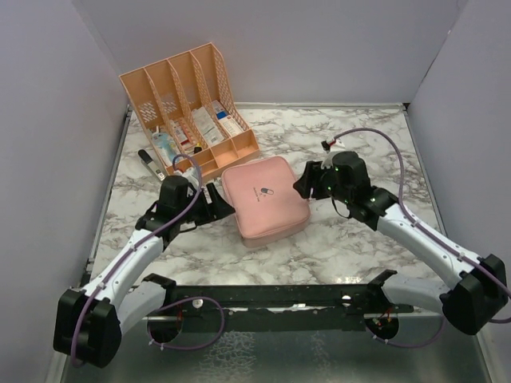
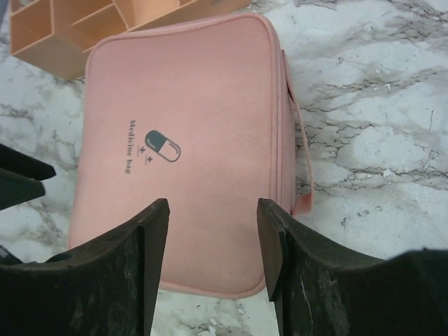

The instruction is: Organize the medicine kit

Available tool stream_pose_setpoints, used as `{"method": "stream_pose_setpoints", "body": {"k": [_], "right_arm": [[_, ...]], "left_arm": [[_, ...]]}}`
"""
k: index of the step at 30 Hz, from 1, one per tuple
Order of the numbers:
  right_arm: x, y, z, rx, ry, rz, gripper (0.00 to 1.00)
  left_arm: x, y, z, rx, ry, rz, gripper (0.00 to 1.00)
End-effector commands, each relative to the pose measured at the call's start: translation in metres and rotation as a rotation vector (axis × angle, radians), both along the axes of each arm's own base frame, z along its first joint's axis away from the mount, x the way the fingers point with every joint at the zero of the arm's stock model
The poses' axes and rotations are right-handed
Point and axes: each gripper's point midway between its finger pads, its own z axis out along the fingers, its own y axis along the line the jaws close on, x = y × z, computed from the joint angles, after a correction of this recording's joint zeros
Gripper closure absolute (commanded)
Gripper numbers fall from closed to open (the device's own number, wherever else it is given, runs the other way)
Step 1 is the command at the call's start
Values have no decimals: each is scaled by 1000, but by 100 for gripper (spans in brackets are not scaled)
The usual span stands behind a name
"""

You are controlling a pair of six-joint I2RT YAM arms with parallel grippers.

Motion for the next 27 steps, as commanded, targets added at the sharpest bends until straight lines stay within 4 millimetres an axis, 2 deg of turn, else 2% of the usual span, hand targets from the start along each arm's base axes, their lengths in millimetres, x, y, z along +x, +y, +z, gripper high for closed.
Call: {"method": "stream_pose_setpoints", "body": {"k": [1,5,8,12,14,19,24,27], "right_arm": [[-40,7,13,65,32,122,46],[-79,29,13,120,78,263,46],[-115,56,10,143,102,423,47],[-146,86,2,116,111,445,48],[-154,97,-3,129,121,409,52],[-172,117,-27,148,120,282,60],[-179,119,-73,-27,112,82,61],[-185,130,-86,-75,65,46,61]], "left_arm": [[-13,11,-11,128,13,13,31],[-18,2,-15,112,26,-9,31],[-14,-6,-13,73,21,-23,38],[-6,-20,-6,-9,6,-38,44],[-4,-27,-2,-59,6,-37,50],[1,-34,-5,-95,32,-41,57],[4,-35,-6,-91,25,-46,60],[0,-38,-4,-103,27,-75,60]]}}
